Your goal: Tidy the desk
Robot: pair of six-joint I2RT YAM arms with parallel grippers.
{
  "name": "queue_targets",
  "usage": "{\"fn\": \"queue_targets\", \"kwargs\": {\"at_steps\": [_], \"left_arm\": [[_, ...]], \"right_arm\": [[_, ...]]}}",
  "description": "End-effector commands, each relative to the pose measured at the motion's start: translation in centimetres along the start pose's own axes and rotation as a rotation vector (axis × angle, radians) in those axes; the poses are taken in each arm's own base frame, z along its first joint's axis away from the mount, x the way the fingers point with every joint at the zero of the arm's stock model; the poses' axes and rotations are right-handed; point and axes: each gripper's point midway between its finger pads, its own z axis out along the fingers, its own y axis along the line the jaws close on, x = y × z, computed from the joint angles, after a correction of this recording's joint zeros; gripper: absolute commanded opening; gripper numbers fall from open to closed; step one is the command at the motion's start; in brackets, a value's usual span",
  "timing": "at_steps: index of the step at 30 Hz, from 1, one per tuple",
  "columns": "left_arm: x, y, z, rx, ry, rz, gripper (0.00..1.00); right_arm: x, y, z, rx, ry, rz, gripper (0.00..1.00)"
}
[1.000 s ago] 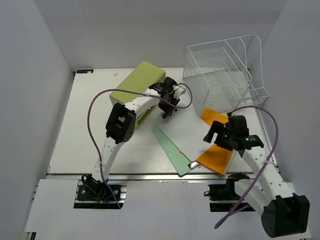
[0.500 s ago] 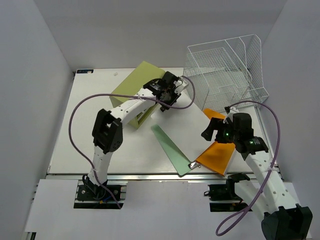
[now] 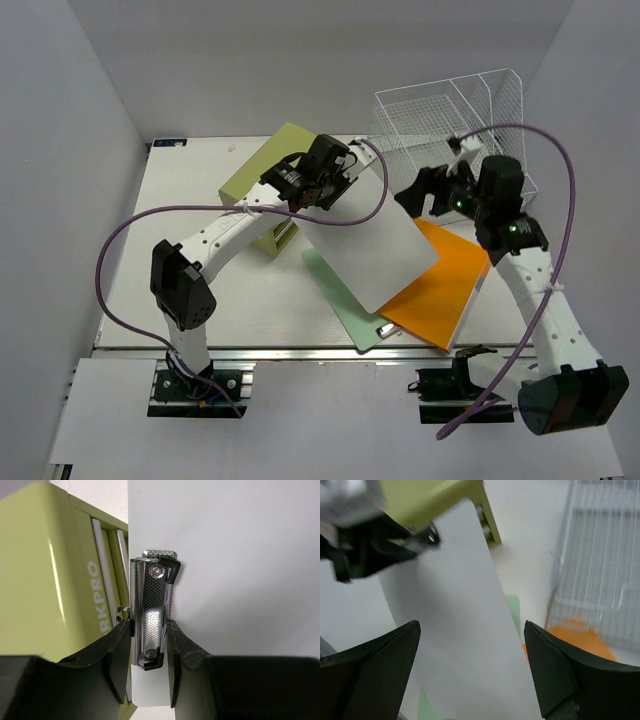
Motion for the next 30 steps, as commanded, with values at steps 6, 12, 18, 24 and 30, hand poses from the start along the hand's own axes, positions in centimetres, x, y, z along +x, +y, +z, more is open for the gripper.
{"fn": "queue_targets", "kwargs": {"at_steps": [6, 12, 18, 24, 30], "left_arm": [[-4.8, 2.7, -6.0, -0.098, -0.210, 0.051, 0.18], [-5.9, 3.2, -7.2, -0.111, -0.264, 0.075, 0.18], [-6.6, 2.5, -8.6, -0.068, -0.305, 0.149, 0.18], [-7.3, 2.1, -9.8, -0.052, -0.364, 0.157, 0.18], [-8.2, 2.0, -10.5, -0.043, -0.412, 0.160, 0.18]], "right_arm": [[-7.8, 4.8, -0.2, -0.275, -0.039, -0.188, 0.89], [-4.5, 5.0, 1.8, -0.424, 0.168, -0.157, 0.89], [-5.3, 5.2, 2.8, -0.478, 0.164, -0.168, 0.89], [-4.0, 5.6, 3.3, -0.544, 0.215, -0.103, 0.88], [-2.9, 6.1, 3.2, -0.596, 0.226, -0.083, 0.78]]}}
